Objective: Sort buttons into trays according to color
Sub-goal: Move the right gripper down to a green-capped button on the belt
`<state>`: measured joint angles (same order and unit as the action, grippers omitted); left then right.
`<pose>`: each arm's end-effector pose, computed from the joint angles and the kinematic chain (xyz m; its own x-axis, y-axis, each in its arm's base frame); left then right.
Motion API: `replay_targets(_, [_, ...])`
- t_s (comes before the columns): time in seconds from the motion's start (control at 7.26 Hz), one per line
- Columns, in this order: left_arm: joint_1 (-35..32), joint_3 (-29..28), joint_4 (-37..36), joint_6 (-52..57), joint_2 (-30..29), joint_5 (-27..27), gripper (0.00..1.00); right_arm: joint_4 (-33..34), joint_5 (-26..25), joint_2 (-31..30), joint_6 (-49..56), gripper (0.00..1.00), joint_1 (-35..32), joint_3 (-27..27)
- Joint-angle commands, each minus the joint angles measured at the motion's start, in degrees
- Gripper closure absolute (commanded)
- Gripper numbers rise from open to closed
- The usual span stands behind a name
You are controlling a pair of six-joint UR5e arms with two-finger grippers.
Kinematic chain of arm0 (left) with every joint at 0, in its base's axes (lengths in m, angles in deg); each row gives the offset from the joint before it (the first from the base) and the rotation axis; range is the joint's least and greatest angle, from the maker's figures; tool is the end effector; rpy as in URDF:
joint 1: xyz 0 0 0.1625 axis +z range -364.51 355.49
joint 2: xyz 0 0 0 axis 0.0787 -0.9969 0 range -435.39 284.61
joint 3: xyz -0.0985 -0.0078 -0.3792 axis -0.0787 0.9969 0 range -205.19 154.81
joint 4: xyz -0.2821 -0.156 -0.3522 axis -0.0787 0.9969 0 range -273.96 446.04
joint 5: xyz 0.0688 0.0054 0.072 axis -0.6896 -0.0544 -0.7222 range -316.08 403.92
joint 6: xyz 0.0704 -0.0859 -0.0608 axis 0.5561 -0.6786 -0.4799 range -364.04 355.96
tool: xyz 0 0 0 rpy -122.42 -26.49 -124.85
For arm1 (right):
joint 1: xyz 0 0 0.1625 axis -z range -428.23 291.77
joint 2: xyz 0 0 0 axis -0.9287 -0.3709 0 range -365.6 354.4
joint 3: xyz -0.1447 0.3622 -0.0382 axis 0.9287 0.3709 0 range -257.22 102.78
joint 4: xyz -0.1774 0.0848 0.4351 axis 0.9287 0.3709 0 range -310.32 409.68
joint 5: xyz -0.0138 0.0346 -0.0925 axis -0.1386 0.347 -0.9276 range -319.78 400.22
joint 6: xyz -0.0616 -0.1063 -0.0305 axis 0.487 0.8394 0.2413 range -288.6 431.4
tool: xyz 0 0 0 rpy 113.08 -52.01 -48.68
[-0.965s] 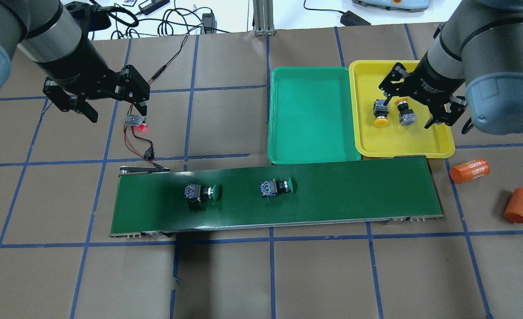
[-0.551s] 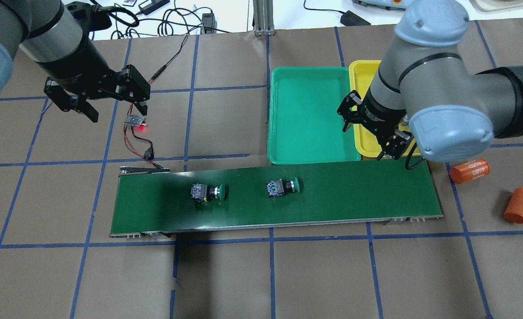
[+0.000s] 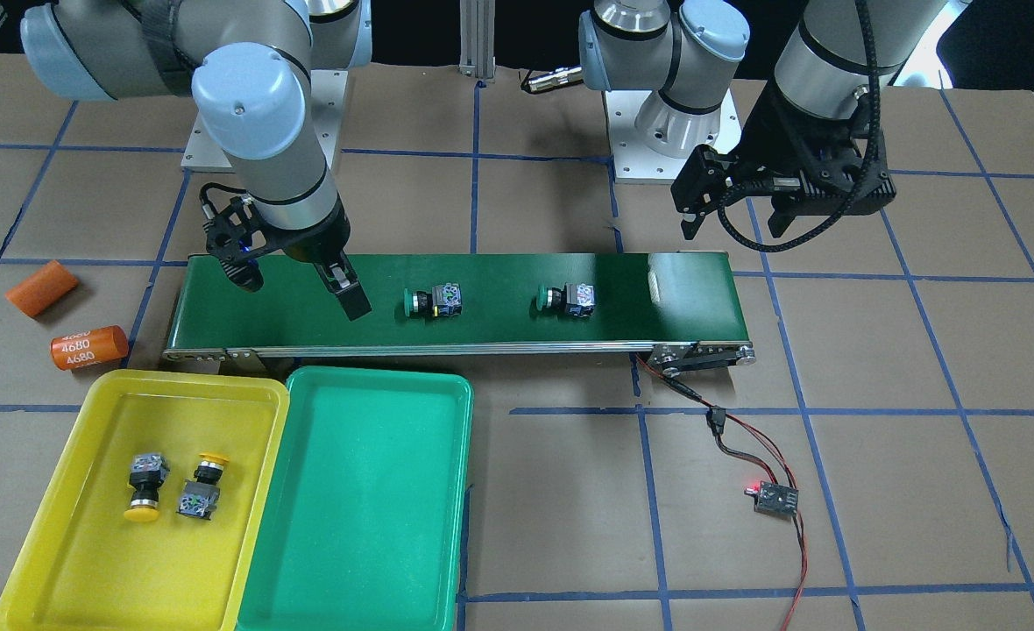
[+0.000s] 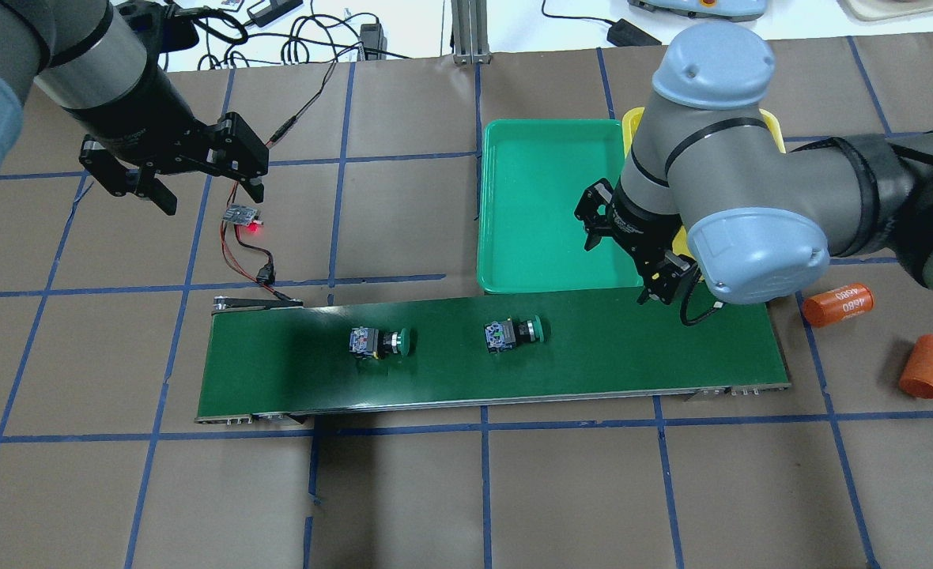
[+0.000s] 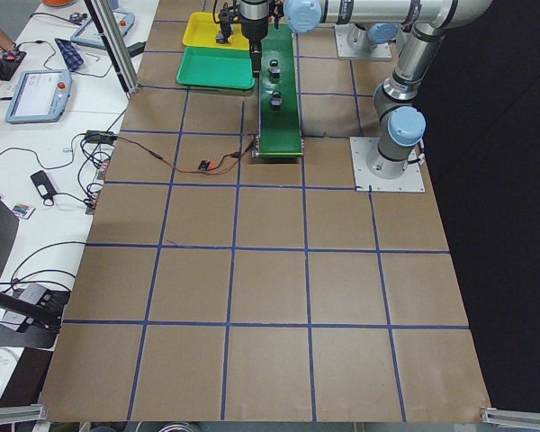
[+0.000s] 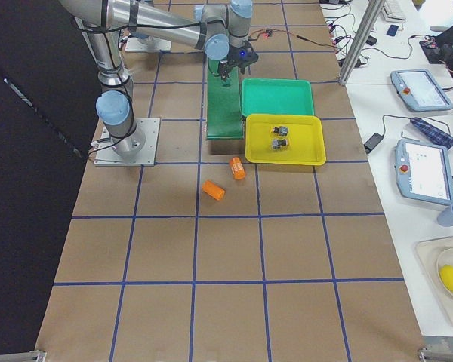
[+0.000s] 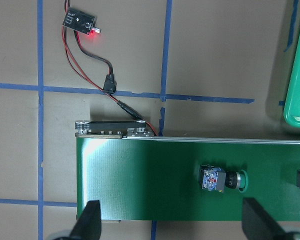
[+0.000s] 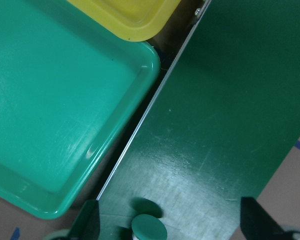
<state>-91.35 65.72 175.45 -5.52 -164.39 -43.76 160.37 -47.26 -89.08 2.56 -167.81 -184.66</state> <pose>-0.1077 -0.5596 0.4296 -0.9959 -0.0803 0.0407 -0.0808 0.9967 -0.0108 0.2294 -0.5249 0.2337 -0.5107 0.8589 0.0373 0.8591 0.5081 0.0615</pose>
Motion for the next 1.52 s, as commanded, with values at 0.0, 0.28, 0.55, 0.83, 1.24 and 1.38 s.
replay_targets(0.0, [0.00, -0.56, -0.30, -0.02, -0.20, 0.14, 0.00, 5.13, -0.23, 4.36, -3.49, 0.00, -4.02, 0.04])
replay_targets(0.28, [0.00, -0.47, -0.30, -0.02, -0.20, 0.14, 0.00, 6.12, -0.23, 5.61, -3.93, 0.00, -4.48, -0.74])
replay_targets(0.55, [0.00, -0.38, -0.30, -0.02, -0.12, 0.14, 0.00, 6.20, -0.15, 5.52, -4.37, 0.00, -4.48, -3.64])
replay_targets(0.83, [-0.09, -0.12, -0.38, -0.02, 0.06, 0.05, 0.00, 6.20, -0.15, 5.61, -7.78, 0.00, -4.48, -4.09])
replay_targets(1.24, [-0.18, 0.50, -1.17, 0.07, 0.50, 0.05, 0.00, 6.21, -0.15, 7.10, -7.46, 0.61, -4.48, -4.00])
replay_targets(1.38, [-0.18, 0.32, -1.17, -0.02, 0.24, -0.03, 0.00, 6.29, -0.15, 7.28, -7.02, 1.00, -4.48, -3.57])
